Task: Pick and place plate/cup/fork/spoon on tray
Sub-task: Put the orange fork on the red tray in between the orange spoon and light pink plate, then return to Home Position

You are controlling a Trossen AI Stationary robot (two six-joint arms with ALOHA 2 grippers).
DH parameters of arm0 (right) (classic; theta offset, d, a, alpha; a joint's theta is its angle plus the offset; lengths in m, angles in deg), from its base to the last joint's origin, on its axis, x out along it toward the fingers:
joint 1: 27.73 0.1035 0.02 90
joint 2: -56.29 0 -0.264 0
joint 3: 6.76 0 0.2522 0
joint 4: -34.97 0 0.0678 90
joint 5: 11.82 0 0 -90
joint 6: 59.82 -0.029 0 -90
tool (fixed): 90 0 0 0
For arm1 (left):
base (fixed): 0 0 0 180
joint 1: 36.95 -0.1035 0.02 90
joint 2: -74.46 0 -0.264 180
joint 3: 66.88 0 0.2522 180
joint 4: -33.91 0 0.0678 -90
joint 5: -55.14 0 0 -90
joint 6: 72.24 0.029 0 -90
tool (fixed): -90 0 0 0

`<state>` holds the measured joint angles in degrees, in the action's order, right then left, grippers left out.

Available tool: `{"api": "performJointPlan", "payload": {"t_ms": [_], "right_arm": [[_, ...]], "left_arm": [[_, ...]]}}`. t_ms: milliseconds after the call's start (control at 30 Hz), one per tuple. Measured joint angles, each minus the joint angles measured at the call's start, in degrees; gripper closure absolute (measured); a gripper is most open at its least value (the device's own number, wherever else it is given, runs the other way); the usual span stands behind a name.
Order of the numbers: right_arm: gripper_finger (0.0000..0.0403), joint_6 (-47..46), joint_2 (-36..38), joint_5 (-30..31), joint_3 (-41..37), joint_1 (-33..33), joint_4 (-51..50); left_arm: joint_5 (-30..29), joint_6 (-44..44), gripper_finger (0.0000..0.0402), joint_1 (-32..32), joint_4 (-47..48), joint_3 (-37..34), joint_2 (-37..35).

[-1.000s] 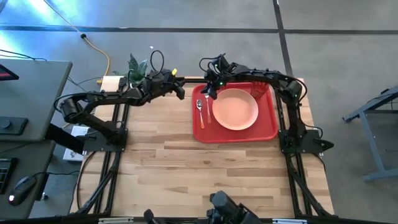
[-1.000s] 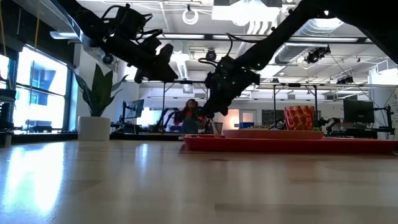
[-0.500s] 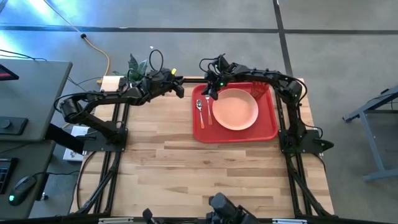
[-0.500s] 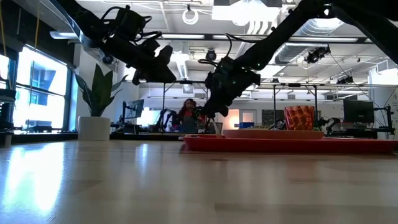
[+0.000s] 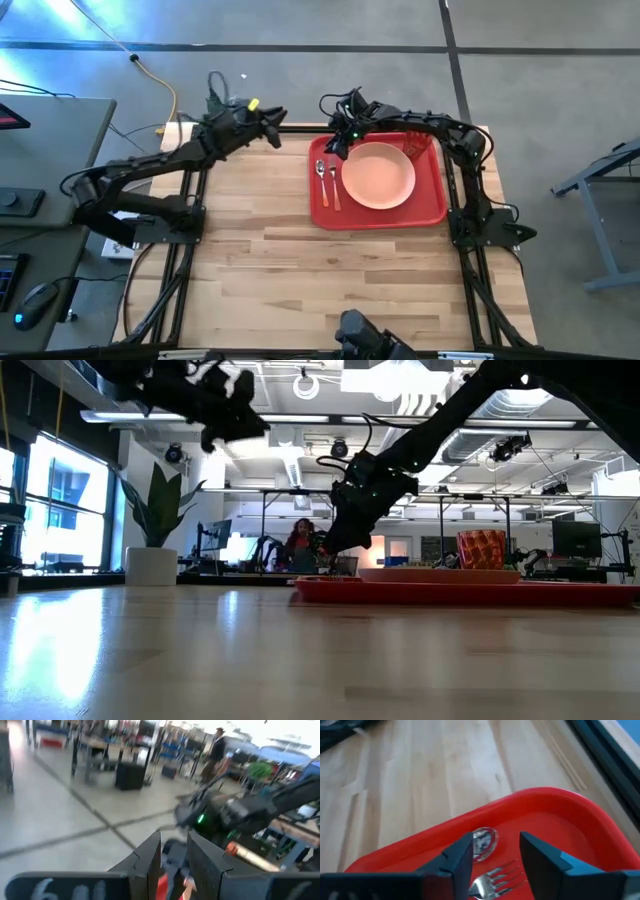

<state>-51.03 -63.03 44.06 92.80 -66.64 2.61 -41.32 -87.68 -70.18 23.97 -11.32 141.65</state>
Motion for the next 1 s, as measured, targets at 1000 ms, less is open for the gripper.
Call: {"api": "performJointPlan", "payload": {"t_ms": [1000], "right_arm": [[0.0395, 2.58, 24.78, 12.07, 26.15, 15.43, -33.40]], "left_arm": [[7.80, 8.22, 0.0323, 5.86, 2.54, 1.57, -17.56]]}}
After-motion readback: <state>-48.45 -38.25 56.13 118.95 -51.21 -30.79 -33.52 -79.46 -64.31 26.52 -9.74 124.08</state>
